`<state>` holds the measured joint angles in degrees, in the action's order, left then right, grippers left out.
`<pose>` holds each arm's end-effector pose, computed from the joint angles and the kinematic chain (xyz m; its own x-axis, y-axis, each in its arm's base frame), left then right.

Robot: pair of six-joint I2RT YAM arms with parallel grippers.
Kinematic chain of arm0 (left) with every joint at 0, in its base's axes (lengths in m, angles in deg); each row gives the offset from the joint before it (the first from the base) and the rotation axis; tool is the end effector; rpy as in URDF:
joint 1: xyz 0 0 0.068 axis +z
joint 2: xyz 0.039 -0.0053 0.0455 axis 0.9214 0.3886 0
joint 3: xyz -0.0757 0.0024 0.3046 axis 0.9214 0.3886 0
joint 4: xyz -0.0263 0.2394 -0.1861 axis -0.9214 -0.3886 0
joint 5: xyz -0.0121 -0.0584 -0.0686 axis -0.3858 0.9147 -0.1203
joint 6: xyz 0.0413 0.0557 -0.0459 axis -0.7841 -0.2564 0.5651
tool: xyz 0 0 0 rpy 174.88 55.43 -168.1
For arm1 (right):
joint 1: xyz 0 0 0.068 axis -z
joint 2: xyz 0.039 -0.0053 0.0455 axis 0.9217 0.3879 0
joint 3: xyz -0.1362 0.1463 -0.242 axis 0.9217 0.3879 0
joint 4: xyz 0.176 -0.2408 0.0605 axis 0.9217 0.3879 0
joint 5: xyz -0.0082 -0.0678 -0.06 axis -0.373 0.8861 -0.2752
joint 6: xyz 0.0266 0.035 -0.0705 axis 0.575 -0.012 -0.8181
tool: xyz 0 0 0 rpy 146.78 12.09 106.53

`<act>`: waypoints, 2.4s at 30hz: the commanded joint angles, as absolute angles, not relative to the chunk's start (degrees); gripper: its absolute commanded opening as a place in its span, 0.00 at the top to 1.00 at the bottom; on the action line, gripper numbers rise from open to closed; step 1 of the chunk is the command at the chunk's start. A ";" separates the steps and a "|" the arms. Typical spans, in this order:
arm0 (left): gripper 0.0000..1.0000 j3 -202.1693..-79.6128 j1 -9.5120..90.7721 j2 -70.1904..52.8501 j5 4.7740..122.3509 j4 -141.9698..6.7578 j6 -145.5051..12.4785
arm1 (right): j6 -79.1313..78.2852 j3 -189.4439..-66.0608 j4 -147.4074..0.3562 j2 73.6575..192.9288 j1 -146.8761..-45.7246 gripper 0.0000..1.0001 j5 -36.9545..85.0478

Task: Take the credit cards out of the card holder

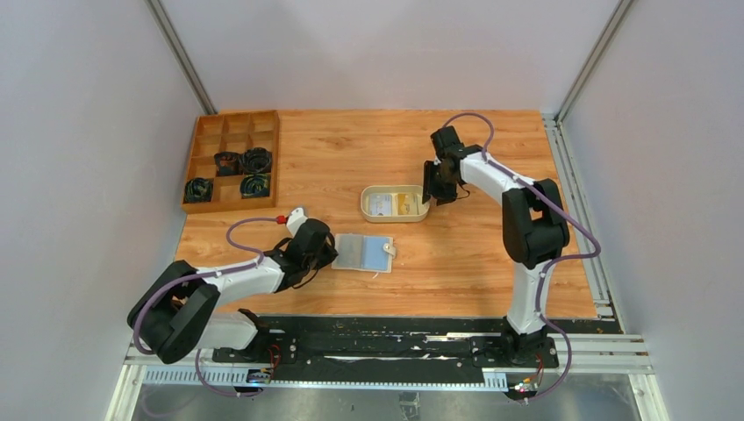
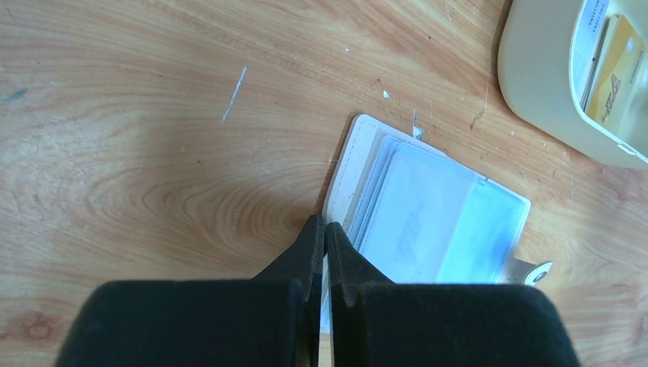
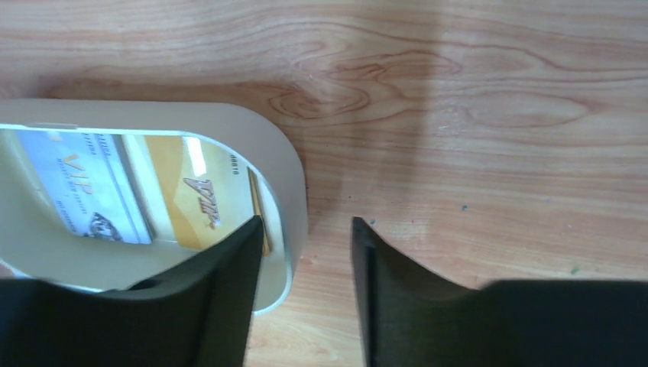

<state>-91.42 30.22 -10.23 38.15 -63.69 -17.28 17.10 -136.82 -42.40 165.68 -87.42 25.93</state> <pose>0.2246 -0.1419 0.1175 -0.6321 -0.5686 -0.5264 -0.2961 0.8051 -0.5140 0.4641 0.1790 0.1801 -0.9049 0.1033 -0.4130 -0.0195 0.9590 0.2826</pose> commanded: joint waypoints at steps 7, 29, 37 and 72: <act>1.00 -90.96 29.42 -17.51 39.82 -67.73 -18.49 | 9.01 -147.09 -37.33 157.07 -90.04 0.18 33.64; 1.00 -79.24 29.31 -26.90 42.76 -54.50 -12.84 | 21.42 -130.55 -55.09 153.51 -116.53 0.11 29.42; 1.00 -78.38 29.10 -27.13 42.18 -54.59 -12.17 | 23.22 -130.00 -53.94 154.18 -120.75 0.10 33.99; 1.00 -80.07 28.81 -22.46 41.18 -54.50 -12.43 | 22.83 -145.11 -41.96 170.60 -124.84 0.09 38.75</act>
